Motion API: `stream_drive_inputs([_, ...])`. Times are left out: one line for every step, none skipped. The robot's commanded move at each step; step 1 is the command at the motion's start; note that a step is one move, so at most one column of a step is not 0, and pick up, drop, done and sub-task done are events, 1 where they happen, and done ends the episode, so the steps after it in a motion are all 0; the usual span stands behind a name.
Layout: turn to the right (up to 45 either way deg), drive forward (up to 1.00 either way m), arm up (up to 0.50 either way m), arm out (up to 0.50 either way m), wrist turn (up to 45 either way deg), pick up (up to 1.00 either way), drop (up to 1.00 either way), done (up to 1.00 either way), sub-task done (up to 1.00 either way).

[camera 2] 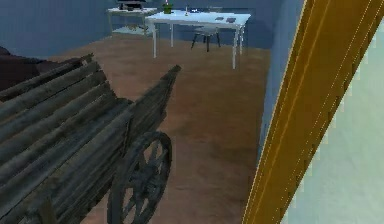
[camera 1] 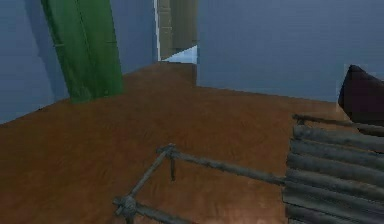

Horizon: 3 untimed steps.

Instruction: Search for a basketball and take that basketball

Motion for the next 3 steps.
stream_drive_inputs([0.0, 0.20, 0.00, 0.00, 0.0, 0.00, 0.00, 0.00, 0.00])
stream_drive_inputs([-45.0, 0.00, 0.00, 0.00, 0.0, 0.00, 0.00, 0.00, 0.00])
stream_drive_inputs([-3.0, 0.00, 0.00, 0.00, 0.0, 0.00, 0.00, 0.00, 0.00])
